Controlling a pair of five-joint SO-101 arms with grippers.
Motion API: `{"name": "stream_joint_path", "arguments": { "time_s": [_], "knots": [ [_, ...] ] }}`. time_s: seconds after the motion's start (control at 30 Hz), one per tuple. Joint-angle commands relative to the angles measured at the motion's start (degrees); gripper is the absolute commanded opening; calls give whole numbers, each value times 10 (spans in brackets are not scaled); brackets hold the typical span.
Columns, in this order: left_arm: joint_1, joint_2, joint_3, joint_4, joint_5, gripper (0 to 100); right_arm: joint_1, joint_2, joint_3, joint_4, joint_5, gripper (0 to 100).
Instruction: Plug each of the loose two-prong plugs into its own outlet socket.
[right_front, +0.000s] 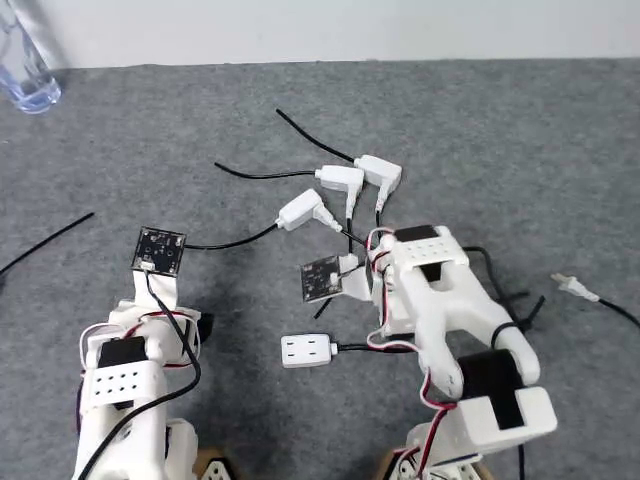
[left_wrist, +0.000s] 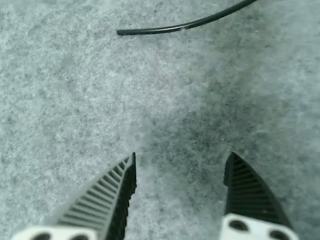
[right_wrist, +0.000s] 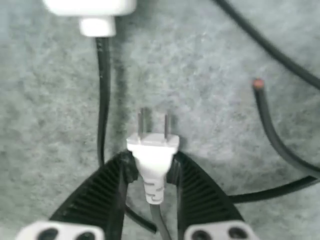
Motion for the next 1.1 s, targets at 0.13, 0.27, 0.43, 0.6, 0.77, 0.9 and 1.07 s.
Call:
{"name": "stream_joint_path", "arguments": {
  "time_s": [0.13, 0.27, 0.43, 0.6, 0.77, 0.9, 1.07],
  "knots": [
    [21, -17, -28, 18, 6, 273, -89, -163, -20, 103, -156, 9],
    [48, -82, -67, 74, 45, 274, -142, -227, -21, 134, -229, 9],
    [181, -227, -58, 96, 200, 273, -177, -255, -25, 150, -319, 9],
    [280, -423, 1, 142, 265, 273, -143, -267, -26, 150, -381, 9],
    [306, -571, 106, 135, 273, 273, -131, -300, -26, 144, -383, 9],
    [299, -529, 133, 107, 274, 274, -131, -307, -26, 135, -383, 9],
    [303, -551, 136, 107, 295, 275, -131, -288, -26, 126, -384, 9]
  ]
}}
